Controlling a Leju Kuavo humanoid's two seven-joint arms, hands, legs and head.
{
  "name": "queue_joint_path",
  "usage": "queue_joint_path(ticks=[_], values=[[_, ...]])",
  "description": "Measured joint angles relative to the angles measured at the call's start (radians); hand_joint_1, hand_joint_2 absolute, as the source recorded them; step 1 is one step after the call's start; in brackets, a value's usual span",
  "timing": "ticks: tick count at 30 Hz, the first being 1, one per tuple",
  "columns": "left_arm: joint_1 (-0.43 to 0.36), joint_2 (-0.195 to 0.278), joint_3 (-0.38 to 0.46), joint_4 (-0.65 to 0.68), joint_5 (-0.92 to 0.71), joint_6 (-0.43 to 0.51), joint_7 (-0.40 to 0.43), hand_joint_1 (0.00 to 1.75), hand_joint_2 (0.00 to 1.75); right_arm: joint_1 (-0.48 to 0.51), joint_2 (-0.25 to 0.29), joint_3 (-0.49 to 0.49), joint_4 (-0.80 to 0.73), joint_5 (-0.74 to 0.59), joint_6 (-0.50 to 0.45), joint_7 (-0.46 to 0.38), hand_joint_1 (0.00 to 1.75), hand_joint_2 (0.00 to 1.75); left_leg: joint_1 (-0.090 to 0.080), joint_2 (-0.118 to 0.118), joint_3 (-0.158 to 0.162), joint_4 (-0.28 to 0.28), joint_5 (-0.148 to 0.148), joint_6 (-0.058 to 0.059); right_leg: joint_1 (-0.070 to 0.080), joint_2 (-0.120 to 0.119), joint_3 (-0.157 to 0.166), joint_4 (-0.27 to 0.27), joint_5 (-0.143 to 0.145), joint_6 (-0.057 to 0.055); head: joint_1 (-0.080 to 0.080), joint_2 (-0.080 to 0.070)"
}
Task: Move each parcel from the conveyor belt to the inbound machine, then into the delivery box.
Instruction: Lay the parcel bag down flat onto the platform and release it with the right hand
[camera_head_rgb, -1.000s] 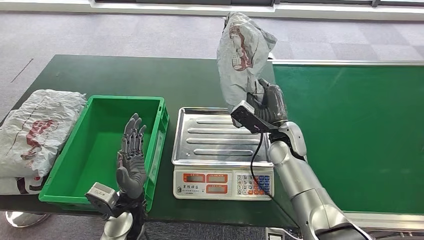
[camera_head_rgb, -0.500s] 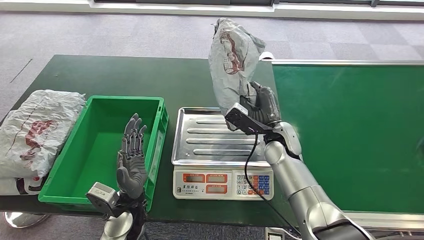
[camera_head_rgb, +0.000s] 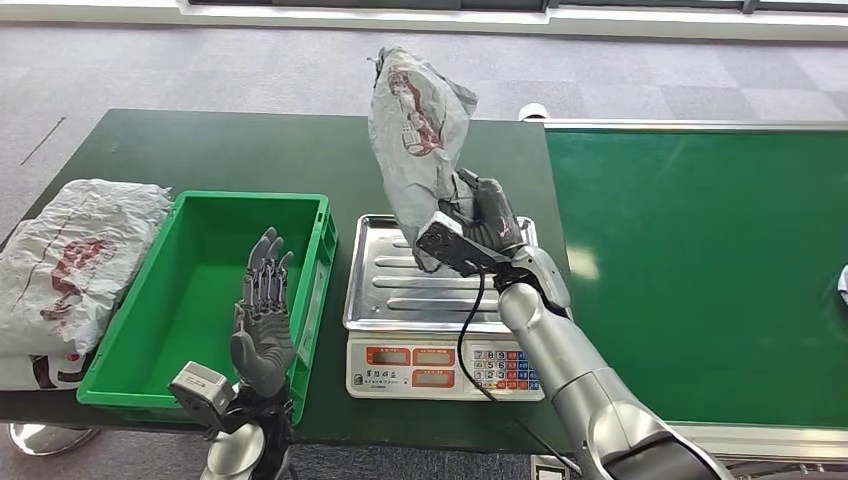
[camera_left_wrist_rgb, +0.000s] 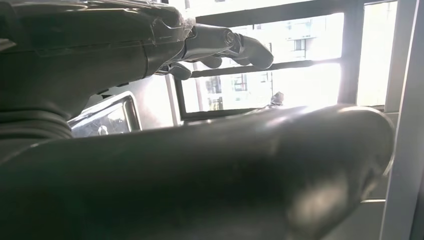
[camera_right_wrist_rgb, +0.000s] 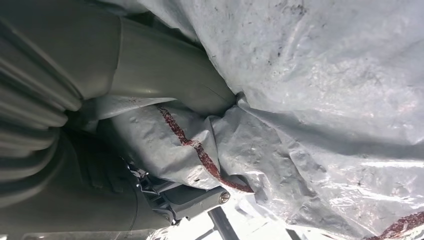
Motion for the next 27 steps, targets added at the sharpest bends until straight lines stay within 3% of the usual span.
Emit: queue_joint_path(ticks=[8, 12, 13, 16, 17, 27], values=[[0.015, 0.000, 0.000, -0.031, -0.014, 0.001, 0.021, 0.00, 0.00, 0.056, 0.018, 0.067, -0.002, -0.062, 0.122, -0.006, 1.75, 1.75, 0.000, 0.000, 0.000, 0.000, 0.000, 0.000, 0.000, 0.000, 0.000, 0.000, 0.000, 0.000, 0.000, 0.000], [0.023, 0.000, 0.000, -0.042, -0.020, 0.001, 0.025, 0.00, 0.00, 0.118, 0.011, 0.097, -0.041, -0.081, 0.132, 0.012, 1.75, 1.75, 0.000, 0.000, 0.000, 0.000, -0.001, -0.001, 0.000, 0.000, 0.000, 0.000, -0.001, -0.001, 0.000, 0.000], [0.026, 0.000, 0.000, -0.044, -0.023, 0.001, 0.025, 0.00, 0.00, 0.138, 0.006, 0.101, -0.058, -0.083, 0.130, 0.022, 1.42, 1.75, 0.000, 0.000, 0.000, 0.000, -0.001, -0.001, 0.000, 0.000, 0.000, 0.000, -0.001, -0.001, 0.000, 0.000], [0.034, 0.000, 0.000, -0.048, -0.027, -0.001, 0.025, 0.00, 0.00, 0.194, -0.014, 0.105, -0.114, -0.085, 0.127, 0.045, 0.11, 1.75, 0.000, 0.000, 0.000, 0.000, -0.001, -0.001, 0.000, 0.000, 0.000, -0.001, -0.001, -0.001, 0.000, 0.000], [0.035, 0.000, 0.000, -0.048, -0.029, -0.002, 0.024, 0.00, 0.00, 0.212, -0.021, 0.105, -0.133, -0.085, 0.127, 0.049, 0.00, 1.75, 0.000, 0.000, 0.000, 0.000, -0.001, -0.001, 0.000, 0.000, 0.000, -0.001, -0.001, -0.001, 0.000, 0.000], [0.014, -0.001, 0.000, -0.042, -0.032, -0.022, 0.028, 0.00, 0.00, 0.351, -0.081, 0.101, -0.286, -0.145, 0.131, 0.057, 0.00, 1.75, 0.000, 0.001, 0.000, 0.000, -0.001, -0.001, 0.000, 0.000, -0.001, -0.001, -0.001, -0.001, 0.000, 0.000]])
